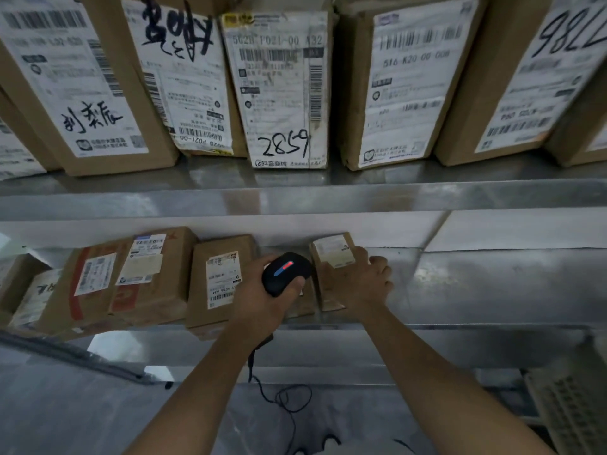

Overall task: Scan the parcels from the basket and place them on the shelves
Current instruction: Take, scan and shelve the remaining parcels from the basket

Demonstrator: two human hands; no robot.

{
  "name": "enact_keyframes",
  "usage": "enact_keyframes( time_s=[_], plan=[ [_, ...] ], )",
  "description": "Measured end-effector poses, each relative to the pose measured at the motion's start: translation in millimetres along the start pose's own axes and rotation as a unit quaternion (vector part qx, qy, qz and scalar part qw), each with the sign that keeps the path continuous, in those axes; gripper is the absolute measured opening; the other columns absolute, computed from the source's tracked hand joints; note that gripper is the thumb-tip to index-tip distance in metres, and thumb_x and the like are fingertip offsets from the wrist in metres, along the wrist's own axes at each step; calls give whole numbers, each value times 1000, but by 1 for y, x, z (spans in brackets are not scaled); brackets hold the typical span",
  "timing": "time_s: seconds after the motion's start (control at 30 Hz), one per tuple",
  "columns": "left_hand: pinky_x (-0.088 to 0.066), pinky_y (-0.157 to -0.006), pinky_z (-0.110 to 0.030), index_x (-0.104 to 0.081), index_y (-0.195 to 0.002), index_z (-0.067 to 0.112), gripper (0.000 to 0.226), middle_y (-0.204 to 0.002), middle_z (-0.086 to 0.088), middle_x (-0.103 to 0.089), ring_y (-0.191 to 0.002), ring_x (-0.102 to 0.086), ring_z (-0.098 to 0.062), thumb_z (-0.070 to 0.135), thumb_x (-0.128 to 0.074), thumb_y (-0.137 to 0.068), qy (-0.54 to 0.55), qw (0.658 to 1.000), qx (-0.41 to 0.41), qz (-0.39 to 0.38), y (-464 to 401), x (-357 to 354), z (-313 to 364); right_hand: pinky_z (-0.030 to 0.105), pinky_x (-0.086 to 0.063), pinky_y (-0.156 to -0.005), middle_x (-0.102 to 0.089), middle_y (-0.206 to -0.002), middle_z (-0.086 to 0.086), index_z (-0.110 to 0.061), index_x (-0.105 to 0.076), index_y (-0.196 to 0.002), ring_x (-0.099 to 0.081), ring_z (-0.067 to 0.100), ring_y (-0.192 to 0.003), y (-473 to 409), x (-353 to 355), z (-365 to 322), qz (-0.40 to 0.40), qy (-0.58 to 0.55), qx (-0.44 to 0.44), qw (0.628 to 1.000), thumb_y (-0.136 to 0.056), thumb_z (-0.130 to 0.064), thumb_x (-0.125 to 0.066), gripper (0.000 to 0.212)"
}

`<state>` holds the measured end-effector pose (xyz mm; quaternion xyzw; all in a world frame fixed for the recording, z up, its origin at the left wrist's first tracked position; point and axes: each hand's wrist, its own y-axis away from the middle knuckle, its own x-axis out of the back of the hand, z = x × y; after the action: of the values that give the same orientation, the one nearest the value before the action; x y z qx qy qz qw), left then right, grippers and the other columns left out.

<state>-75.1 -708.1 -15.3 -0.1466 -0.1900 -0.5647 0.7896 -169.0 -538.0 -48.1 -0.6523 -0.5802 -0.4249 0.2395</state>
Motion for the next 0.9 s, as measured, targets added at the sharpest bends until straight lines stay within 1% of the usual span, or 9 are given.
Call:
enact_keyframes(
  time_s=[0.13, 0.3, 0.4, 0.47, 0.63, 0.7, 0.77, 0.83, 0.9],
  plan=[
    [-47, -74, -8, -52, -133, 30, 57, -110, 28, -60, -94, -59, 15, 46, -78, -85, 6, 999, -17, -29, -5, -4, 3, 47, -35, -108, -40, -140, 8, -32, -39, -145, -37, 31, -131, 7, 8, 4, 3, -40, -6, 999, -79, -70, -64, 80],
    [-50, -78, -8, -53, -129, 35, 60, -112, 28, -61, -100, -60, 14, 62, -74, -80, 19, 996, -48, -72, -7, -14, 2, 45, -34, -110, -37, -149, 16, -22, -33, -154, -35, 35, -136, 22, 20, 26, 13, -83, -6, 996, -91, -51, -67, 78],
    [-44, -75, -1, -52, -128, 36, 58, -110, 27, -60, -96, -59, 15, 59, -72, -78, 26, 991, -67, -111, -6, -26, 6, 43, -35, -109, -38, -150, 15, -18, -35, -154, -36, 35, -136, 35, 28, 44, 45, -88, -5, 995, -90, -53, -68, 80],
    [-44, -78, -5, -52, -131, 36, 63, -111, 22, -61, -97, -58, 12, 61, -72, -77, 26, 986, -78, -142, -6, -38, 9, 42, -35, -109, -39, -149, 14, -18, -35, -154, -36, 33, -135, 44, 36, 58, 57, -103, -17, 993, -90, -55, -67, 80],
    [-47, -75, -3, -53, -130, 32, 51, -116, 26, -58, -97, -57, 22, 41, -80, -87, 58, 966, -107, -229, 5, -79, 18, 39, -33, -114, -36, -150, 9, -20, -36, -154, -33, 28, -141, 69, 60, 100, 94, -169, -61, 979, -92, -50, -68, 76],
    [-51, -76, -8, -55, -127, 29, 48, -114, 24, -59, -98, -59, 18, 39, -80, -87, 67, 956, -126, -256, 12, -95, 25, 35, -31, -113, -38, -150, 8, -19, -37, -153, -34, 26, -142, 79, 70, 118, 116, -184, -85, 972, -92, -46, -69, 74],
    [-60, -79, -25, -57, -126, 28, 53, -112, 19, -63, -97, -66, 2, 52, -79, -84, 75, 946, -132, -287, 19, -113, 31, 34, -32, -114, -41, -150, 7, -18, -38, -153, -35, 24, -143, 88, 79, 137, 132, -201, -119, 963, -92, -44, -70, 74],
    [-63, -74, -40, -56, -123, 43, 58, -108, 19, -66, -91, -71, -14, 69, -75, -75, 68, 938, -131, -313, 28, -129, 37, 37, -35, -115, -44, -149, 7, -18, -39, -153, -38, 24, -141, 99, 89, 158, 152, -216, -145, 954, -91, -44, -71, 74],
    [-63, -73, -43, -53, -117, 52, 55, -104, 28, -66, -86, -72, -14, 72, -73, -70, 60, 929, -143, -337, 38, -146, 45, 37, -38, -113, -45, -147, 6, -18, -40, -152, -42, 23, -139, 110, 99, 179, 171, -229, -168, 943, -90, -44, -71, 74]
  ],
)
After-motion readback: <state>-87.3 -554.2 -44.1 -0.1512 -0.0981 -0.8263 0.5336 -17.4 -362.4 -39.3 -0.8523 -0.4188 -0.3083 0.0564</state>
